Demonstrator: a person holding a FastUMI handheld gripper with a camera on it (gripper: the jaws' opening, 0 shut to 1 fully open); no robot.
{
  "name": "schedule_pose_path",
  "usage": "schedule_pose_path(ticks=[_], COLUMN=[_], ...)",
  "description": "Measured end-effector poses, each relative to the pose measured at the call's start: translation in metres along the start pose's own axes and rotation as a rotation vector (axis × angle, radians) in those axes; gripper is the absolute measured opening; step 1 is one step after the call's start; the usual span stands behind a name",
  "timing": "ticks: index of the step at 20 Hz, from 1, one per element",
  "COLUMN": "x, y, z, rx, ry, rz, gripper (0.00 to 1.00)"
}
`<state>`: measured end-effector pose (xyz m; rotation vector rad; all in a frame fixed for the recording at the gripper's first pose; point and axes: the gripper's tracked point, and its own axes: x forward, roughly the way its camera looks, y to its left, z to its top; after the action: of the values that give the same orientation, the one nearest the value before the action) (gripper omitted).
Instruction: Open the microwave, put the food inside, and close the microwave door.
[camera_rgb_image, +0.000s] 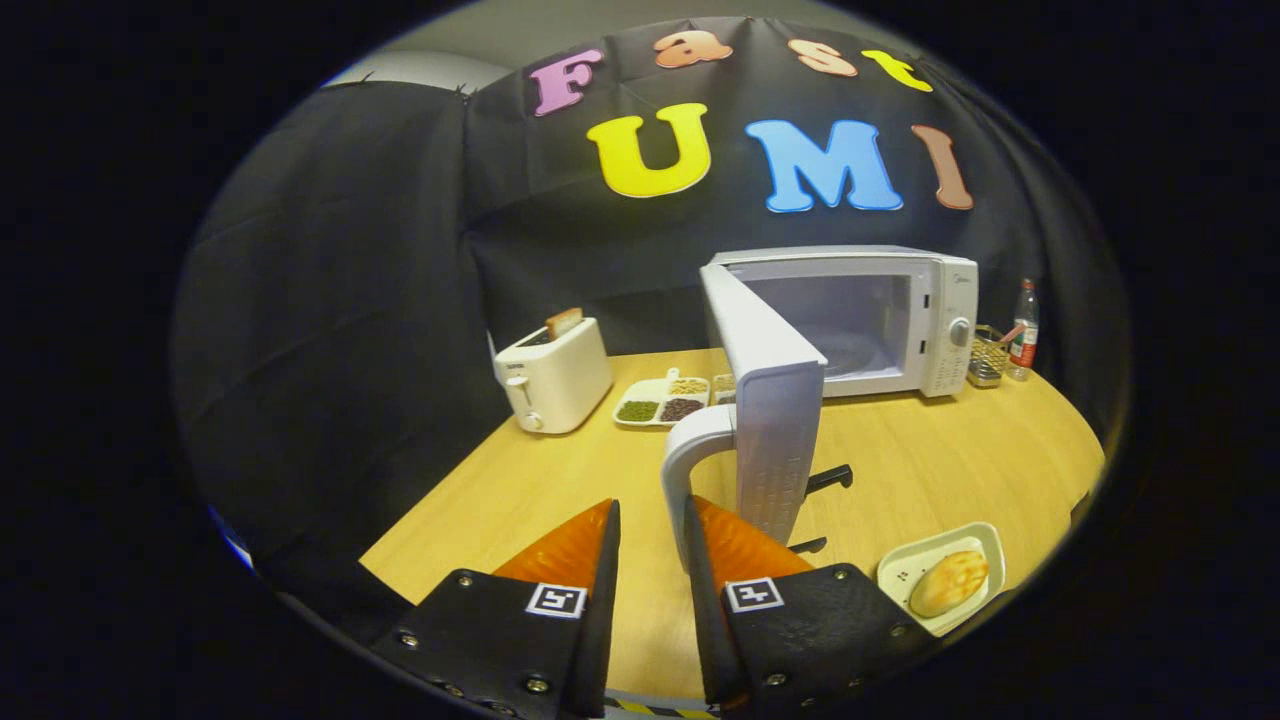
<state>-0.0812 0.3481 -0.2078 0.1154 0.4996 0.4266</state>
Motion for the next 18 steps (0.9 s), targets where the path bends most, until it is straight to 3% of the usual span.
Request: schedule_pose_path(ticks=[3, 6, 7, 9, 13, 18], x=[-0.013, -0.038, -0.048, -0.060, -0.081, -0.086], y=[0.023, 0.025, 0.023, 0.014, -0.031, -0.112], z=[0.014, 0.036, 0.043, 0.056, 0.076, 0.079], rx=[-0.018, -0.068, -0.076, -0.087, -0.115, -0.123], ry=[-0.012, -0.045, -0.065, -0.102, -0.159, -0.152], rz=[0.156, 0.259, 0.276, 0.287, 0.234, 0.095], gripper=[0.37, 0.51, 0.73, 0.96, 0.97, 0.97])
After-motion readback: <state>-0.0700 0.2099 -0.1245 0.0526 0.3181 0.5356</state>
